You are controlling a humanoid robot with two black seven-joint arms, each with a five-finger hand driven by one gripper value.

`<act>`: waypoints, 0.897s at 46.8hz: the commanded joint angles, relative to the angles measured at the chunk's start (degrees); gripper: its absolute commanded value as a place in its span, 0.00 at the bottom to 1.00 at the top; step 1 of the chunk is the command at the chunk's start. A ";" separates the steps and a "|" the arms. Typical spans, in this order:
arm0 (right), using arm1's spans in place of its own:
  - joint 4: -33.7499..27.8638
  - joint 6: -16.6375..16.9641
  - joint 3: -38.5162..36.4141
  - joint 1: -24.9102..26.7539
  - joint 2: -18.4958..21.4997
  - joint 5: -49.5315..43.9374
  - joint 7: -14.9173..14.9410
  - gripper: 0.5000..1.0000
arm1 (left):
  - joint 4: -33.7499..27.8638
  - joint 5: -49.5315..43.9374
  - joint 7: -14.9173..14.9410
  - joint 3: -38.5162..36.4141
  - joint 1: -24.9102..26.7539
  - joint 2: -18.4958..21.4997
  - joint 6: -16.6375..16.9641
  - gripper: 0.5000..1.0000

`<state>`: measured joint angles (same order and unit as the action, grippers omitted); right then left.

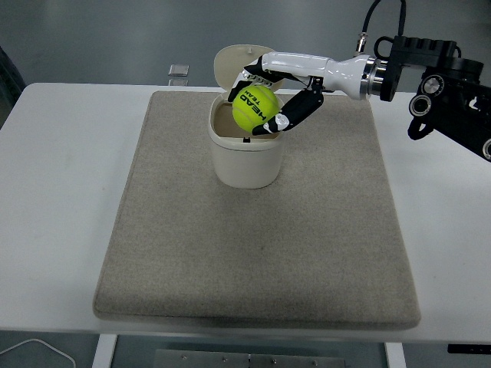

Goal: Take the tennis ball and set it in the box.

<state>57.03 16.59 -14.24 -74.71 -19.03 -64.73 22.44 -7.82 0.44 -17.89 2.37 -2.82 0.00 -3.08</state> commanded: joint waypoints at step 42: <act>-2.54 -4.63 0.27 1.67 1.80 0.13 0.06 0.60 | 0.00 0.00 -0.04 0.00 0.00 0.00 0.00 0.98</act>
<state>54.42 11.86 -13.97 -73.08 -17.23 -64.61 22.50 -7.82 0.44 -17.86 2.37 -2.81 0.00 -3.08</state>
